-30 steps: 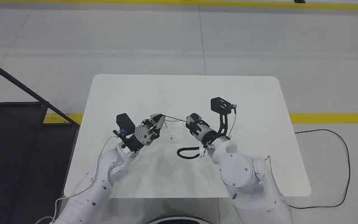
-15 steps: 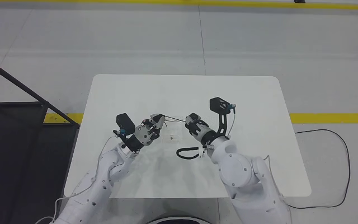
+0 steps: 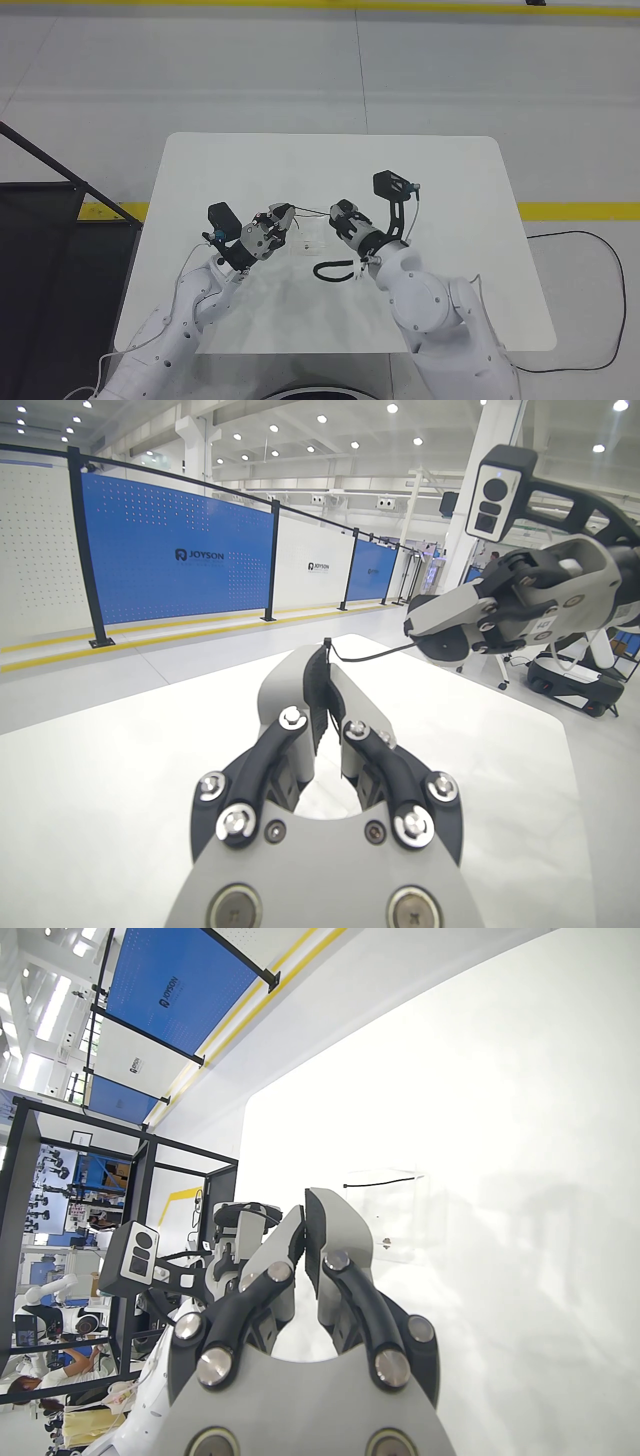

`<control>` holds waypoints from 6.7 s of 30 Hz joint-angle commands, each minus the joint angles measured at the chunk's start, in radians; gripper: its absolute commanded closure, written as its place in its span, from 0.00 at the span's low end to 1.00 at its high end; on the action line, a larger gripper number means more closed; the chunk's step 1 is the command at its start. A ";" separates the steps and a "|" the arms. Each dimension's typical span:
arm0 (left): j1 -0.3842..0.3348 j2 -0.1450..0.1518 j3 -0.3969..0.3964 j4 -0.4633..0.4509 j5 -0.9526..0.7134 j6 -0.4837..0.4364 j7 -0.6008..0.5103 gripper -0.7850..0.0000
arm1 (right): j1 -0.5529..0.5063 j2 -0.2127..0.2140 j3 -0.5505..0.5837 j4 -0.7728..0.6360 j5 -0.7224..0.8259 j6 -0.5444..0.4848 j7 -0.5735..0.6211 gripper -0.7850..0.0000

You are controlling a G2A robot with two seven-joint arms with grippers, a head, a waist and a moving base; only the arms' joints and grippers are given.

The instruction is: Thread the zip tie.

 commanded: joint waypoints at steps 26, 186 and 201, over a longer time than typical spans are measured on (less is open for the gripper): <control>0.000 0.000 0.000 0.000 0.000 0.000 0.000 1.00 | -0.030 -0.004 0.020 -0.020 0.054 -0.032 -0.062 1.00; 0.000 0.000 0.000 0.000 0.000 0.000 0.000 1.00 | 0.065 -0.034 -0.032 -0.040 -0.236 0.134 0.224 1.00; 0.000 0.000 0.000 0.000 0.000 0.000 0.000 1.00 | 0.066 -0.039 -0.031 -0.032 -0.234 0.130 0.225 1.00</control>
